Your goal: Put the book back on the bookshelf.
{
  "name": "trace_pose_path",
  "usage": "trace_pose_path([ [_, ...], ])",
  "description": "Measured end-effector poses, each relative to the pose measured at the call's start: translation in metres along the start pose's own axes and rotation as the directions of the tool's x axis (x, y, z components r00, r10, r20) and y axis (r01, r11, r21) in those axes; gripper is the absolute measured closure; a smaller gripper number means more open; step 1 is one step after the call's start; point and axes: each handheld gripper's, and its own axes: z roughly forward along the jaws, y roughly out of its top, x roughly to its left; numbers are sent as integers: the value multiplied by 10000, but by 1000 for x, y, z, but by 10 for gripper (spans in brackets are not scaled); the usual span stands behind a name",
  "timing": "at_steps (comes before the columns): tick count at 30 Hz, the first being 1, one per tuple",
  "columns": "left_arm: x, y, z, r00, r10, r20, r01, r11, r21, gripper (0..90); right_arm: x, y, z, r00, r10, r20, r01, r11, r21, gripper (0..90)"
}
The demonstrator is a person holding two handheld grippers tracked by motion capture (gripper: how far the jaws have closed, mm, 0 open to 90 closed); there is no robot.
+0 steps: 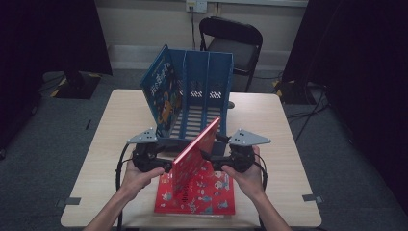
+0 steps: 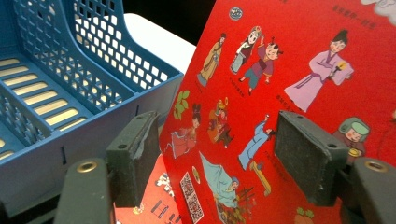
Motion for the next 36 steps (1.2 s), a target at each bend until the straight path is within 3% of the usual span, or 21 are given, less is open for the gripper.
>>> trace_pose_path([
  [15, 0, -2, 1, 9999, -157, -68, 156, 9997, -185, 305, -4, 3, 6, 9993, 352, 135, -352, 9994, -4, 232],
  [27, -6, -2, 4, 9999, 112, -89, -114, 9997, -196, 325, -5, 5, 10, 9981, 517, 340, -515, 9987, -49, 221],
  [31, -8, -3, 1, 9995, 310, 100, -309, 9994, -139, 332, -7, 5, 11, 9982, 399, 450, -397, 9992, -46, 215],
  [36, -11, -3, -1, 9979, 651, 53, -650, 9978, -139, 332, -9, 4, 11, 9978, 518, 412, -510, 9985, -187, 216],
])
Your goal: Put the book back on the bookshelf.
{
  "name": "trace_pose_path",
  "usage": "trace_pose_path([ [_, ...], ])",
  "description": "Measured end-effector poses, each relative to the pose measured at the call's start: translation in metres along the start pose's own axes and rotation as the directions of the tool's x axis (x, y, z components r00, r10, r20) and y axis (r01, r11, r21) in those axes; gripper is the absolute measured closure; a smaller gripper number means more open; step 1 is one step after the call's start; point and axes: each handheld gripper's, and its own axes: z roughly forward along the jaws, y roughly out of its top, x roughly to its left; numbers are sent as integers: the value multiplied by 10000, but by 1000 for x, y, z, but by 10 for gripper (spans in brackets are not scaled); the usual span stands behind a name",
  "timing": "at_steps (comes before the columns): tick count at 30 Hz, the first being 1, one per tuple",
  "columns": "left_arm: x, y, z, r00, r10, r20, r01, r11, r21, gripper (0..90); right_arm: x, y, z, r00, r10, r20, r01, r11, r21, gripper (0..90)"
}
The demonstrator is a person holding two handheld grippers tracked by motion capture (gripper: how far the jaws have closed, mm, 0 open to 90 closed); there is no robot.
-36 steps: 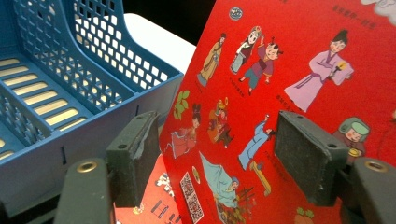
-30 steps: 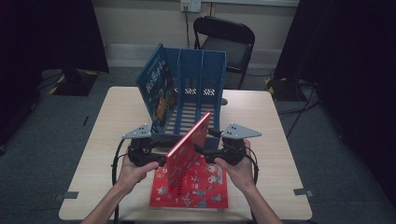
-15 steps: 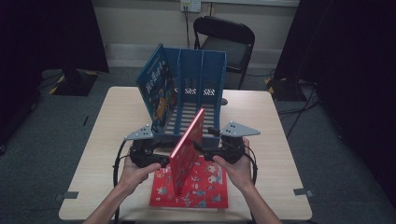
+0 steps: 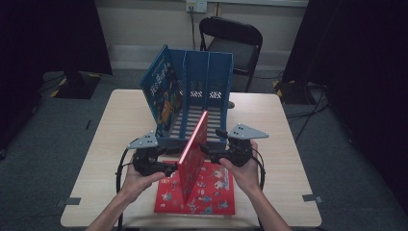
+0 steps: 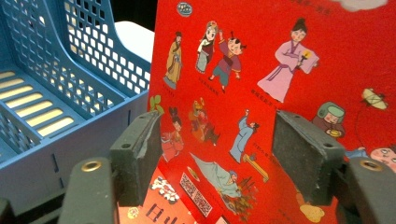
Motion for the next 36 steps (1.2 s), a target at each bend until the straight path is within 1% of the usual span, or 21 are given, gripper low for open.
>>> trace_pose_path([
  [3, -1, 0, 1, 9998, -88, 176, 88, 10000, 0, 322, 1, 0, 1, 10000, 21, 35, -21, 10000, -9, 221],
  [5, -2, 0, 2, 9997, -67, 249, 67, 10000, -3, 320, 1, 0, 2, 10000, 28, 24, -28, 10000, -4, 222],
  [10, -4, 1, 4, 9999, -1, 151, 0, 10000, 44, 300, 1, 1, 4, 10000, -1, 2, 1, 10000, 7, 228],
  [15, -7, 2, 10, 9994, 75, 342, -77, 10000, 42, 288, 1, 3, 5, 10000, -24, 26, 24, 10000, 74, 228],
  [18, -9, 2, 13, 9993, 132, 340, -134, 9999, 75, 271, 2, 3, 5, 10000, -46, 0, 46, 10000, 78, 231],
  [19, -10, 2, 13, 9997, 143, 216, -144, 9999, 51, 263, 2, 3, 5, 10000, -49, -8, 49, 10000, 83, 231],
  [23, -10, 2, 15, 9995, 58, 318, -59, 10000, 37, 244, 1, 1, 5, 10000, -44, -19, 45, 9998, 170, 233],
  [25, -10, 2, 17, 9991, 3, 424, -7, 10000, 100, 243, 1, 0, 5, 10000, -32, -61, 34, 9998, 220, 234],
  [27, -11, 2, 18, 9990, 114, 444, -119, 9999, 115, 242, 1, 0, 6, 9999, -67, -133, 71, 9995, 296, 236],
  [30, -13, 2, 20, 9990, 113, 437, -118, 9999, 115, 239, 2, -1, 6, 9997, -61, -234, 68, 9995, 319, 235],
  [32, -13, 2, 23, 9990, 52, 448, -56, 9999, 89, 222, 2, -1, 7, 9996, -99, -251, 107, 9994, 335, 239],
  [33, -13, 2, 24, 9991, 85, 426, -95, 9997, 220, 210, 2, -1, 7, 9996, -106, -269, 115, 9994, 338, 239],
  [36, -14, 3, 26, 9989, 145, 440, -158, 9995, 278, 194, 3, -1, 8, 9994, -158, -314, 171, 9989, 444, 243],
])
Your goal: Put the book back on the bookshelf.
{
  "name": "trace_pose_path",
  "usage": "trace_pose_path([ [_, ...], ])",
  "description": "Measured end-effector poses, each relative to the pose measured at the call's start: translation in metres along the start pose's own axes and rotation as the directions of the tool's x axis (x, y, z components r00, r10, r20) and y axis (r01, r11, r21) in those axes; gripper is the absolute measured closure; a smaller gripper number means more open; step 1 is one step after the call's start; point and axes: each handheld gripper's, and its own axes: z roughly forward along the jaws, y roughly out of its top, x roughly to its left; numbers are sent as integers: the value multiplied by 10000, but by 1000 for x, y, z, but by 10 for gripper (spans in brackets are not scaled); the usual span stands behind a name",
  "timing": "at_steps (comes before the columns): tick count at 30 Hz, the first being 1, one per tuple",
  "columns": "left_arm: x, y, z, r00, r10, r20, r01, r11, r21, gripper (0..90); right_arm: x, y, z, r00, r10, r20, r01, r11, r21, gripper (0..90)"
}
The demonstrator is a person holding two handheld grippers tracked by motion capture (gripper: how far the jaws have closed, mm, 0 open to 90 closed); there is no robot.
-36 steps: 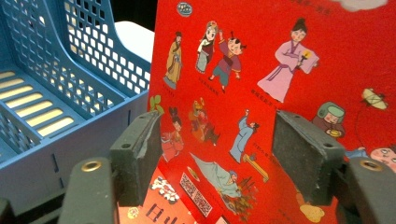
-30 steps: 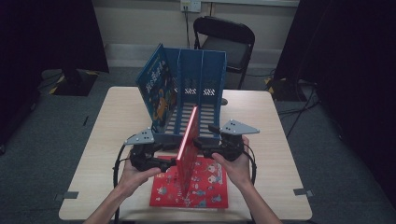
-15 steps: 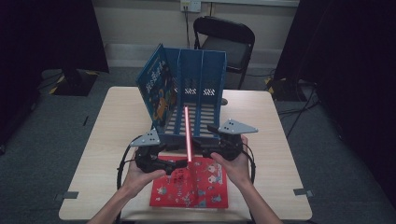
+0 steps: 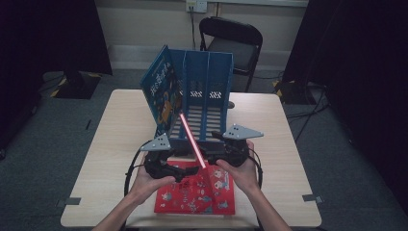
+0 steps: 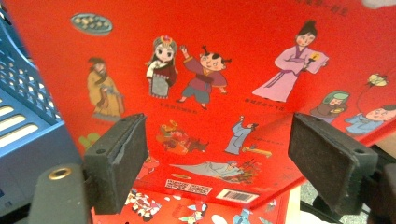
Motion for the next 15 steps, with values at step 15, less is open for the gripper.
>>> trace_pose_path([
  [15, -1, 1, 3, 9999, -60, -128, 59, 10000, -46, 188, -1, -7, -7, 9998, 8, -210, -5, 9999, 137, 256],
])
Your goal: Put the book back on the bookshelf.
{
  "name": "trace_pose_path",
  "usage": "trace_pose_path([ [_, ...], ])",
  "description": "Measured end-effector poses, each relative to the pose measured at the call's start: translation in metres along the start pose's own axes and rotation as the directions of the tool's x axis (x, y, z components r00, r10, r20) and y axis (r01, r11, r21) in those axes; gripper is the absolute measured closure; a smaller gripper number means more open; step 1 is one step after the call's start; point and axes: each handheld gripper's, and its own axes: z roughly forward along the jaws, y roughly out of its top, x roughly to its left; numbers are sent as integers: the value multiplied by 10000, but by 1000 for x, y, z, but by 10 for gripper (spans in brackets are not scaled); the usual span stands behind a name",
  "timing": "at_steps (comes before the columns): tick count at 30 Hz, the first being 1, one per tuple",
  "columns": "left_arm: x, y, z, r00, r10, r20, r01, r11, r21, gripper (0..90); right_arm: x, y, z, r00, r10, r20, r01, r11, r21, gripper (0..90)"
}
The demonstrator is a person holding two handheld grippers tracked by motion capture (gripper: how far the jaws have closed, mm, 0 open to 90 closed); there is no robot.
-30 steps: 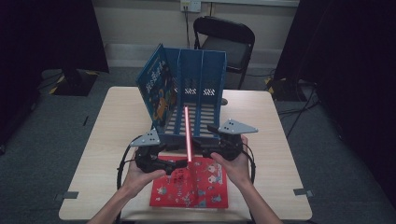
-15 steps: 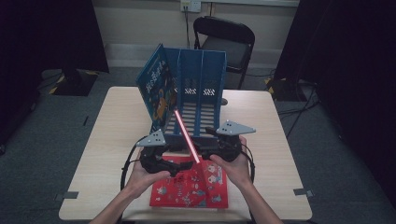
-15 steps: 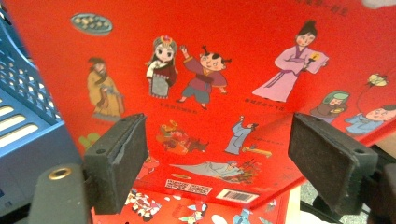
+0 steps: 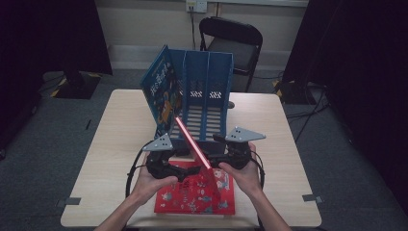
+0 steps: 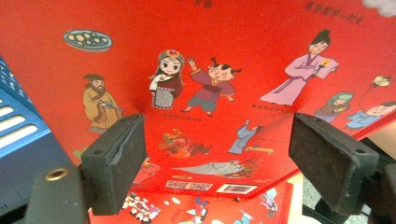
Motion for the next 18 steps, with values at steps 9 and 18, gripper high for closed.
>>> trace_pose_path([
  [9, 2, -2, -4, 9999, -121, 16, 121, 9999, -24, 192, 4, -7, -19, 9999, -64, -108, 63, 9999, -119, 345],
  [18, 4, -3, -4, 9999, -165, 23, 165, 9999, -2, 198, 8, -23, -50, 9997, -211, -78, 212, 9996, 166, 386],
])
